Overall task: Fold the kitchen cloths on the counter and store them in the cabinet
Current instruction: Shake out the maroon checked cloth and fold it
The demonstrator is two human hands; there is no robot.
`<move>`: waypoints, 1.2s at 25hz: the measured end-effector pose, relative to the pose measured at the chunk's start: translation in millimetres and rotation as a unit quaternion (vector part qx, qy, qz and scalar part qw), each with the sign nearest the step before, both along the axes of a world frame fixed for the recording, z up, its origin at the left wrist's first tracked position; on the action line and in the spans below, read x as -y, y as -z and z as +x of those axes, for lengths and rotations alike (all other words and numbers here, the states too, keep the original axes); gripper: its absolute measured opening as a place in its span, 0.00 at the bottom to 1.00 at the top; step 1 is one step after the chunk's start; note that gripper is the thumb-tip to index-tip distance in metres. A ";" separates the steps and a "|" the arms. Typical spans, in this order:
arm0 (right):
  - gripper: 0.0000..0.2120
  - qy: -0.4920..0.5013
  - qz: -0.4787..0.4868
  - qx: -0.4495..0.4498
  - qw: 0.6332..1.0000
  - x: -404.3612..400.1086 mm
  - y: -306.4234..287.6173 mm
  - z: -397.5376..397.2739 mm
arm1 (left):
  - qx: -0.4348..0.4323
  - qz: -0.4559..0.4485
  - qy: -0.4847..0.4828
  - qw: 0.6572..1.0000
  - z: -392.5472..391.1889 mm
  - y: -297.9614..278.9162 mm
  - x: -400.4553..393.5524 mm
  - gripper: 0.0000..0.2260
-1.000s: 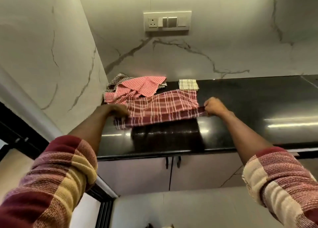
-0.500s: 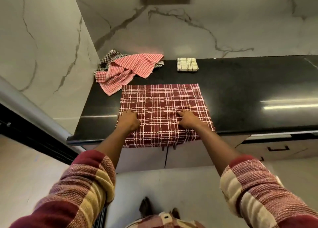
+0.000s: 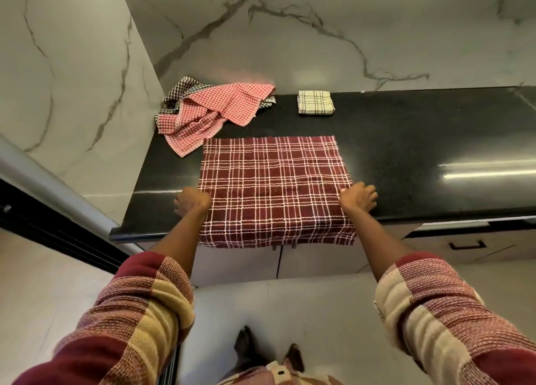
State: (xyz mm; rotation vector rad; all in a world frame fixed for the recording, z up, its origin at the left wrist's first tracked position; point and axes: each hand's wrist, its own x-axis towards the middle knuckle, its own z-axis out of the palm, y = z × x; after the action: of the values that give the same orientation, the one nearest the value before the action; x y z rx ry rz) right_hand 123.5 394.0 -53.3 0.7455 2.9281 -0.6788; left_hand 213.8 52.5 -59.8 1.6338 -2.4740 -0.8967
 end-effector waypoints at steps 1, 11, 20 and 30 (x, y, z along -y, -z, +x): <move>0.20 0.004 -0.009 0.011 1.000 -2.4 -0.1 -1.8 | -0.007 0.017 -0.004 1.000 -1.5 1.2 3.0 0.14; 0.08 0.023 -0.288 -0.104 0.952 -19.7 -8.5 -12.0 | -0.179 0.078 -0.008 0.981 7.6 -6.8 14.8 0.04; 0.12 -0.115 -0.253 -0.033 0.960 -29.7 -33.8 -10.1 | -0.171 0.019 0.224 0.959 33.0 -19.6 29.6 0.10; 0.09 -0.145 0.053 -0.217 0.964 -2.9 -112.7 -46.9 | -0.222 -0.279 0.231 0.905 -27.3 -114.5 42.1 0.08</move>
State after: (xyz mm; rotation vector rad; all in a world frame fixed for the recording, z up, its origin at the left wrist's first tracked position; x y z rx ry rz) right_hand 76.6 396.8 59.4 0.1698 3.3881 -0.7394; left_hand 186.5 10.5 54.7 0.5982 -2.4705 -0.4321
